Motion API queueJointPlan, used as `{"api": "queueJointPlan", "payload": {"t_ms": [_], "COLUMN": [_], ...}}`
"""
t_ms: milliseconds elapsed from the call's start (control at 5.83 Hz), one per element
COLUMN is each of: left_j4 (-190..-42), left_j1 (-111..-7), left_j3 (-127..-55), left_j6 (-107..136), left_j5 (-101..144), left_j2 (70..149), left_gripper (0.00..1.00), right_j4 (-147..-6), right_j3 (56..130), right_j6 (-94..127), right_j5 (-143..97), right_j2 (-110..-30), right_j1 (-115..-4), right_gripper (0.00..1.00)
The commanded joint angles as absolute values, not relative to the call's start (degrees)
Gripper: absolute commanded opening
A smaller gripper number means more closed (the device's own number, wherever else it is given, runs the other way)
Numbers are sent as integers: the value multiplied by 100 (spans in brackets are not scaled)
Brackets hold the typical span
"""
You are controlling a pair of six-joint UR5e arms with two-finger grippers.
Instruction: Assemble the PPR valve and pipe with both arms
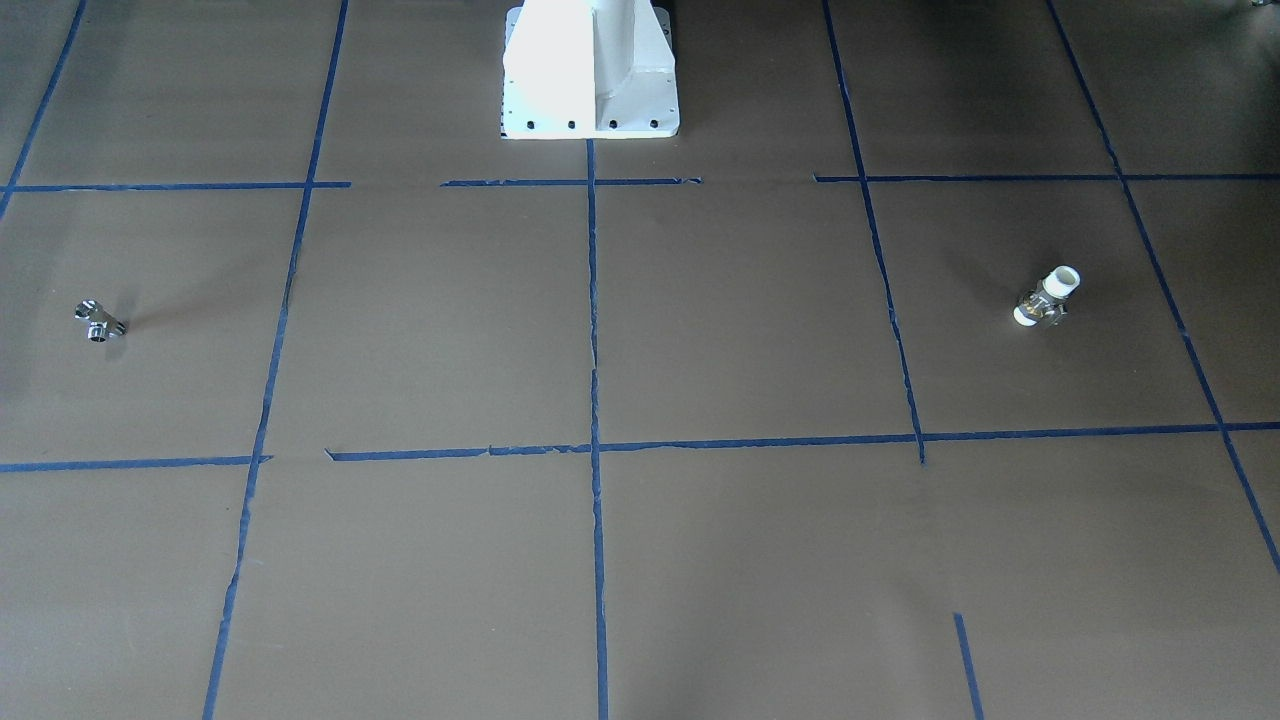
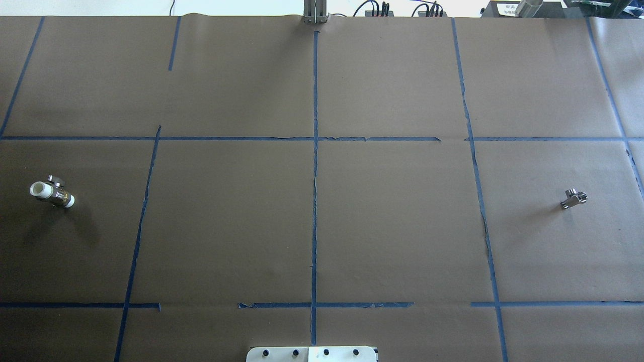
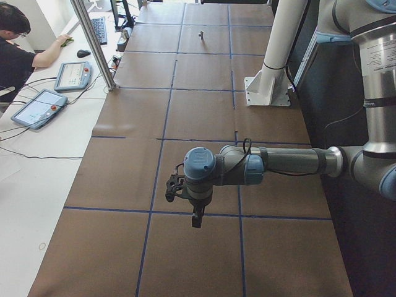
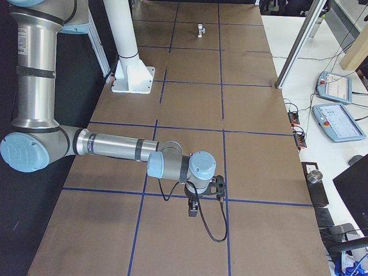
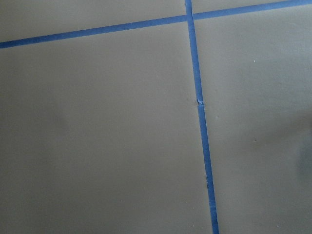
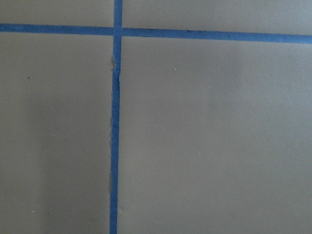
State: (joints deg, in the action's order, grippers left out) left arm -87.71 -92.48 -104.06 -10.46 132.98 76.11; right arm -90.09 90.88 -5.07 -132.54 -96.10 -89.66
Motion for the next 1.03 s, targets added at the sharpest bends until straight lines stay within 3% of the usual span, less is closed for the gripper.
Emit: {"api": "queueJointPlan", "payload": {"t_ms": [0, 343, 857], "left_j4": [-8771, -8780, -9263], "left_j1": [-9194, -9141, -9019], "left_j3": [-10467, -10476, -10284], "left_j6": [-1046, -1020, -993], "left_j5": [13289, 13263, 13324], "left_j2": [7611, 7611, 8742], "left_gripper": [100, 100, 100], "right_j4": [-9009, -9009, -9009], "right_j3": [9097, 9088, 9070], "right_j6": [-501, -501, -501], "right_j5": [-13254, -13254, -13254], "right_j2": [-9598, -9510, -9422], "right_j1": [-8965, -8965, -8965], "right_gripper": [100, 100, 100]}}
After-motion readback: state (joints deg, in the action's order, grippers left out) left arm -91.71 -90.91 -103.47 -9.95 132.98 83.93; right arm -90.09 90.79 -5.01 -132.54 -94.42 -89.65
